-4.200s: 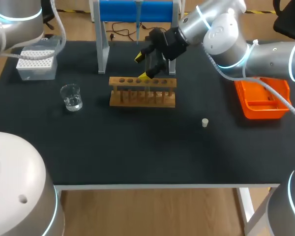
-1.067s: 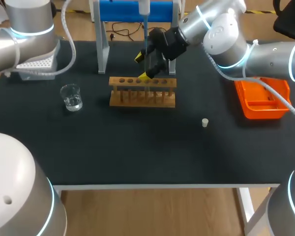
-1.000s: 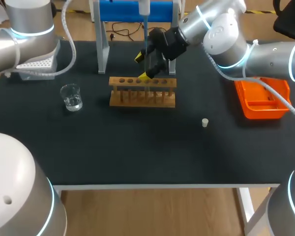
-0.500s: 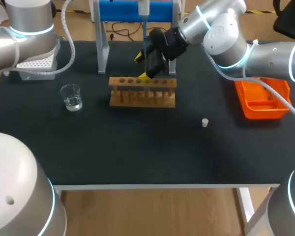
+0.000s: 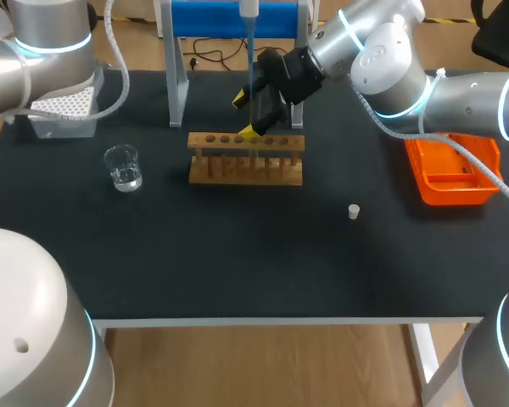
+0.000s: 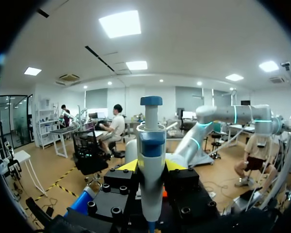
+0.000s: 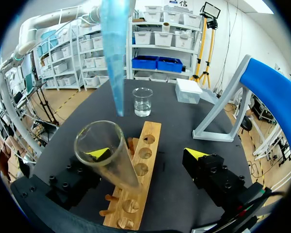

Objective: Invert the test tube, pick up the pipette, mount the tip to pipette, aspirate from beaker and dispense into the tube, eject the tip, return the pipette, and cap with the stopper.

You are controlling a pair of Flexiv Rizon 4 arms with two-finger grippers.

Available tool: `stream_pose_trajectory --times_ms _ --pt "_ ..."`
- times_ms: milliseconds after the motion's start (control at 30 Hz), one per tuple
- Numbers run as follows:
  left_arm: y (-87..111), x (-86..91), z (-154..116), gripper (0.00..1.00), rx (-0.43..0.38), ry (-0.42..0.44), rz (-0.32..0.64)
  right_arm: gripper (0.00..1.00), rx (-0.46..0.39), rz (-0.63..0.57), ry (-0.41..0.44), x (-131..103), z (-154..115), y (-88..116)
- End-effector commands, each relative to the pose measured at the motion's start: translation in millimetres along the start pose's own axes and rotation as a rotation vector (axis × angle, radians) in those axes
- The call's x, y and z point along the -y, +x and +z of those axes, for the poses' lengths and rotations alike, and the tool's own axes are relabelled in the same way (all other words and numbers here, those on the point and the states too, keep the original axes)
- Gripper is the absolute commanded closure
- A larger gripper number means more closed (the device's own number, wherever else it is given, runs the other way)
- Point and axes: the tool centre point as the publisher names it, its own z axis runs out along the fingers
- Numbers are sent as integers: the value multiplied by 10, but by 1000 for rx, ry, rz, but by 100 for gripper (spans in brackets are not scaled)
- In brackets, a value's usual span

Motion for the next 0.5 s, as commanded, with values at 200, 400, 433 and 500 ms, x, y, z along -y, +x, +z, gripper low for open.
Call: stream_pose_trajectory --times_ms 200,400,433,500 --pt "57 152 40 100 1 -17 -16 0 -5 1 2 0 1 -17" --pt "78 183 62 100 4 -11 -32 0 -5 1 2 0 1 -17" --pt "81 186 68 100 5 -10 -31 0 -5 1 2 0 1 -17" --pt "85 186 74 100 6 -9 -31 0 -5 1 2 0 1 -17"
